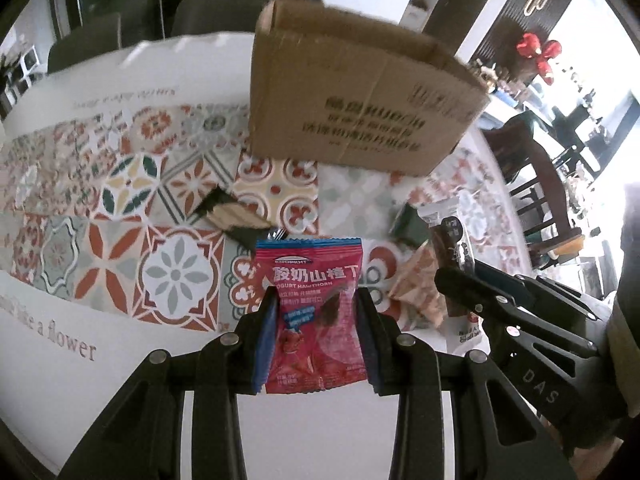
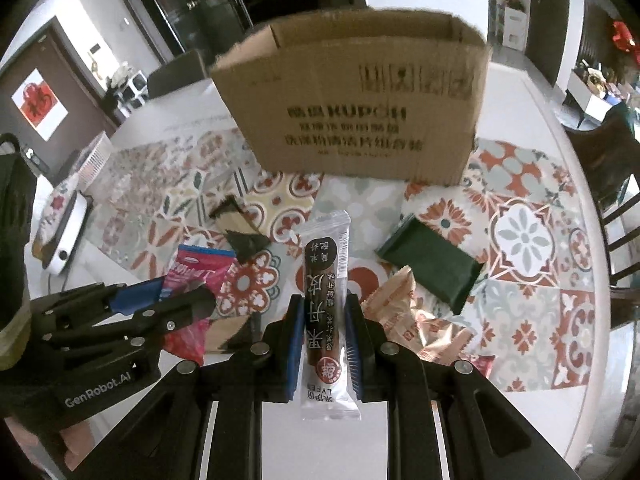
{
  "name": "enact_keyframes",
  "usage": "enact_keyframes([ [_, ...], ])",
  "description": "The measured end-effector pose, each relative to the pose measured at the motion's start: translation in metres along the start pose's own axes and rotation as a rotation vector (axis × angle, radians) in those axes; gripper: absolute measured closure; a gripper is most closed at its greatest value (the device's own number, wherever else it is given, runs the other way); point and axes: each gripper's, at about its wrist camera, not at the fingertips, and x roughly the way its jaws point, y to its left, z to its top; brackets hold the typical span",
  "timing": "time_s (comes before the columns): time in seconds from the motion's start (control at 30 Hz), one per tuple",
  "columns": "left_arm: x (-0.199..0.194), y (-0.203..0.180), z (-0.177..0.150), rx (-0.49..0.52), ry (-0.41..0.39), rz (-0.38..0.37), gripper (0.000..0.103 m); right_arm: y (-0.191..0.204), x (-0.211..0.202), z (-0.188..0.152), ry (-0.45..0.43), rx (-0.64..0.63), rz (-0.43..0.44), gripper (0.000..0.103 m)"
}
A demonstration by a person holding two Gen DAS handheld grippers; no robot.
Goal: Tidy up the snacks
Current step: 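Carry both snacks over the box and release them inside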
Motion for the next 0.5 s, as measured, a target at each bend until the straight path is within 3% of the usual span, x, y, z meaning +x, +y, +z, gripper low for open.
enact_keyframes([
  [0.5, -0.078, -0.032, 0.052, 0.100, -0.238, -0.045, 0.066, 0.007, -0.080, 0.048, -0.204, -0.022, 0.003, 0.082],
])
